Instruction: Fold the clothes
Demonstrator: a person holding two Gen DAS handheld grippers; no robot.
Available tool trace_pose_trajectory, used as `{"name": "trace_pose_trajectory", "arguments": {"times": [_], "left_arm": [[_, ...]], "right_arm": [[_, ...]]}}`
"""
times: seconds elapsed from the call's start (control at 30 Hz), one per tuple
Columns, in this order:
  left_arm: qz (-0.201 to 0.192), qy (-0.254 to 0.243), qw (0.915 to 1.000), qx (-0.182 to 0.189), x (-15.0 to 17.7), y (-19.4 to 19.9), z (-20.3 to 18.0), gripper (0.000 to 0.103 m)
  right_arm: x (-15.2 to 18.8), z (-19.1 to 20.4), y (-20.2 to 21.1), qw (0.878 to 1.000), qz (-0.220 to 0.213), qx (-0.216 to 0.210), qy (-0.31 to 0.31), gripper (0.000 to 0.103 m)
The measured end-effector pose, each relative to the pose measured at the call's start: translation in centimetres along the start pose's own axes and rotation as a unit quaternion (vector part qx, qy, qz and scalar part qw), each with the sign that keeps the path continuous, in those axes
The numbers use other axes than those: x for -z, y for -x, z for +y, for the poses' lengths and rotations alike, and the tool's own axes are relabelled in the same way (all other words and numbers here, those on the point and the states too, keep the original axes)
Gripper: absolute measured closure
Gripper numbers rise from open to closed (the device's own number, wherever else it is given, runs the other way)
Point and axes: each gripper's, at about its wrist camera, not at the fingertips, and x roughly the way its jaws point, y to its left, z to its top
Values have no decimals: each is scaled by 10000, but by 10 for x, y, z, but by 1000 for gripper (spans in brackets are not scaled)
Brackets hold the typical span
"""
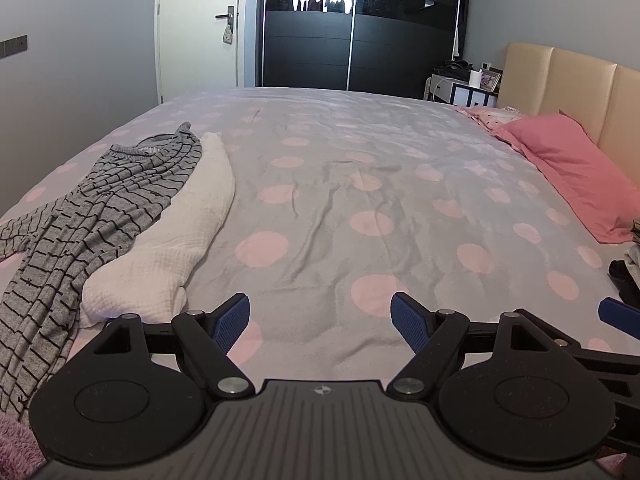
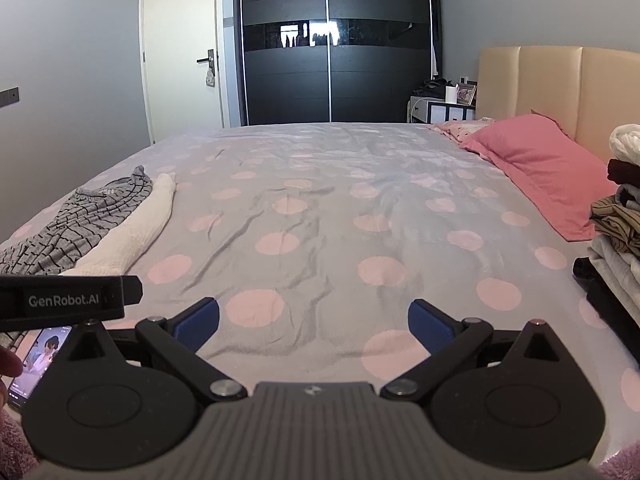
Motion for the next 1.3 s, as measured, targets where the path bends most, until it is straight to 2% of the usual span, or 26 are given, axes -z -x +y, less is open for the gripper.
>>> {"name": "trace_pose_trajectory", "arguments": {"times": [1.3], "left_arm": [[83,-90,9999,5,2,-2,-2,26]], "right_arm": [[3,0,-6,9996,254,85,23,1]]}}
